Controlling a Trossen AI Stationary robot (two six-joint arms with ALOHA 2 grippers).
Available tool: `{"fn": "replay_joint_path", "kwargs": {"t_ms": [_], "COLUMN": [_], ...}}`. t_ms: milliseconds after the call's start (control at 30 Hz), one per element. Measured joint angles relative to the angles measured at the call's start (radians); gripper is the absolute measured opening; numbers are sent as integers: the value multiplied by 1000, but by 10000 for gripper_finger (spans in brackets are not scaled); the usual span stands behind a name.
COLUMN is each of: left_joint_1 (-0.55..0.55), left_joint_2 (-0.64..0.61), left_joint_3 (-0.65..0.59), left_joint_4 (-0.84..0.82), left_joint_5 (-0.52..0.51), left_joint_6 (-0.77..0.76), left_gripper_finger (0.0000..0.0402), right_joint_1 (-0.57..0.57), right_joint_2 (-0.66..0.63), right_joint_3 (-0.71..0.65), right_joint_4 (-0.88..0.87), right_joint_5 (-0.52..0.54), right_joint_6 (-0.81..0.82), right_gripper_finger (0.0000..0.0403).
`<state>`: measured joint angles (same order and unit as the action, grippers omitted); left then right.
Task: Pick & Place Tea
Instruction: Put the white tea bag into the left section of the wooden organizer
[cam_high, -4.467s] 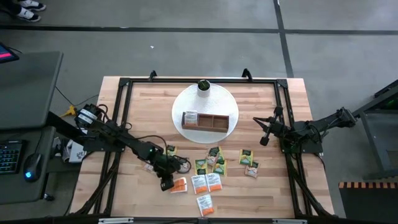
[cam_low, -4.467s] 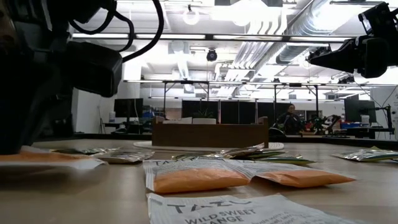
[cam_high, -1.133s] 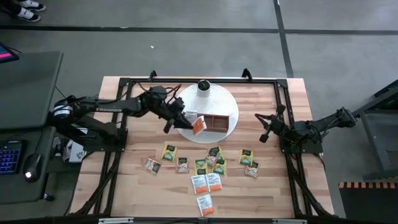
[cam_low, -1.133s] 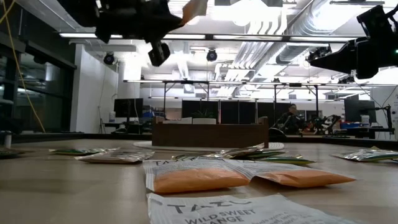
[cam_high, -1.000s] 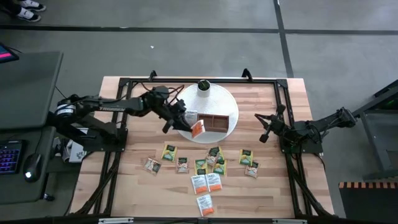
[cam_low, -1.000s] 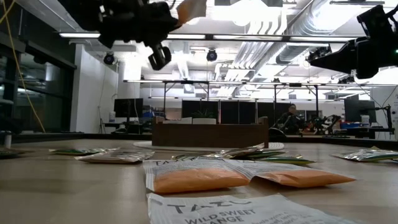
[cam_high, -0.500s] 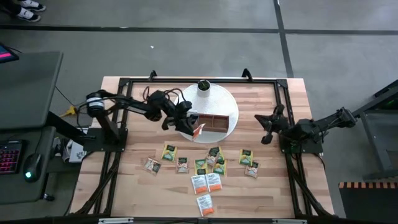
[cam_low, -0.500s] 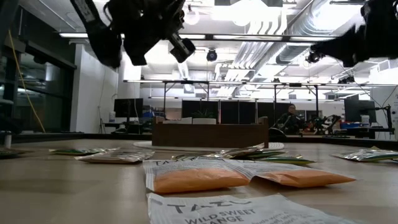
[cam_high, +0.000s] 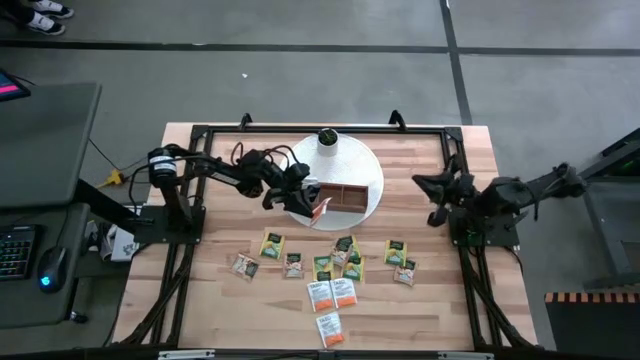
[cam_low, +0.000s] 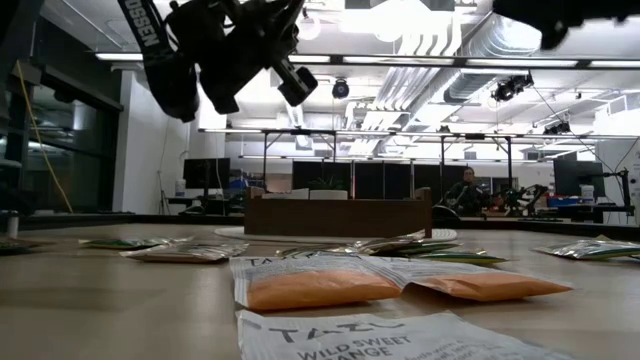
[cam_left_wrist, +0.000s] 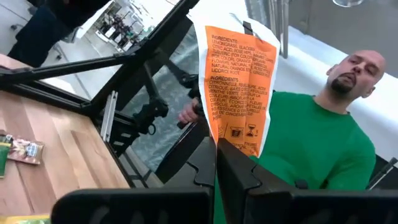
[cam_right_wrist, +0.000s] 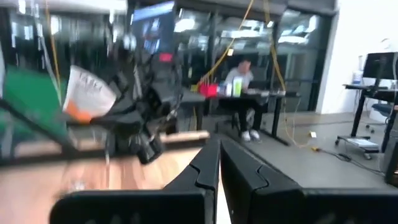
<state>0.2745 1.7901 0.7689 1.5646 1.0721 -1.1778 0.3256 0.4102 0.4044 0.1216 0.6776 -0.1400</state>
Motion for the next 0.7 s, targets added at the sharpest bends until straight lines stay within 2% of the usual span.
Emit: {"fn": "replay_joint_path", "kwargs": {"t_ms": [233,367,433,567,700], "left_joint_1": [0,-2,-8,-23,-42], "left_joint_2": [0,0,0,0,0], "left_joint_3": [0,0,0,2,3], "left_joint_4": [1,2,2,2,2], "left_joint_5": [27,37,37,44,44], "left_joint_6": [-37,-51,-57,-61,-62], "left_gripper_finger": [0,0,0,0,0], "right_joint_1": [-8,-58,-89,-139,-165], "right_joint_2": [433,640,720,838,887], "right_joint_3": [313,488,578,718,800], "right_joint_4": [-66,-108,-173,-358,-388], "right_joint_5": [-107,-291,-370,-438,-497], "right_joint_6": [-223,-295,-287,-267,-274], "right_gripper_finger": [12,24,42,101,164]}}
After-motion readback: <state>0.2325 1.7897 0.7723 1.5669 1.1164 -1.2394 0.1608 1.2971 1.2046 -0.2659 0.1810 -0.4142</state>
